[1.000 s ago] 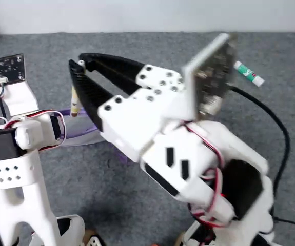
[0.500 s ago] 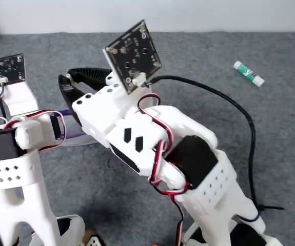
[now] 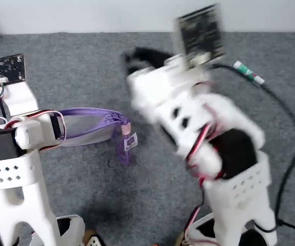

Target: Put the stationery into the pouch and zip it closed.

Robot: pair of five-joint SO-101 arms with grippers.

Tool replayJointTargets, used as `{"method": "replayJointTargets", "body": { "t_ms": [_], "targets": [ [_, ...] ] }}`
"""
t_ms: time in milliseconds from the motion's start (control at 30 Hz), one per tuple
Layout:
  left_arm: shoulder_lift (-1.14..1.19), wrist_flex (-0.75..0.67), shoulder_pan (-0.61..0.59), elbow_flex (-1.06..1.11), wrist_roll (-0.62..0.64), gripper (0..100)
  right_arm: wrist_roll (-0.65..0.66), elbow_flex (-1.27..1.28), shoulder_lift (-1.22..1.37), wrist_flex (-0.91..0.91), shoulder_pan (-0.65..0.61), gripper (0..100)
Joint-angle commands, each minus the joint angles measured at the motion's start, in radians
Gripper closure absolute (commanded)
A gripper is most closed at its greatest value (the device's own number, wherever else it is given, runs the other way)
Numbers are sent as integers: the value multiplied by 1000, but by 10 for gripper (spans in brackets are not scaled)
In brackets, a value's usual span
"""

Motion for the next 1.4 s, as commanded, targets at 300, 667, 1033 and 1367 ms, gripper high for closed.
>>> {"method": "replayJointTargets", "body": {
  "t_ms": [300, 667, 1033, 1367],
  "targets": [
    [2, 3, -2, -67, 2, 987, 192, -14, 381, 4, 512, 969],
    [-2, 26, -5, -67, -57, 987, 623, -72, 727, -58, 657, 702],
    [3, 26, -5, -67, -57, 987, 644, -454, 1193, -185, 727, 701],
    [-3, 8, -5, 12, -57, 987, 644, -957, 1649, -185, 737, 701]
  ]
}}
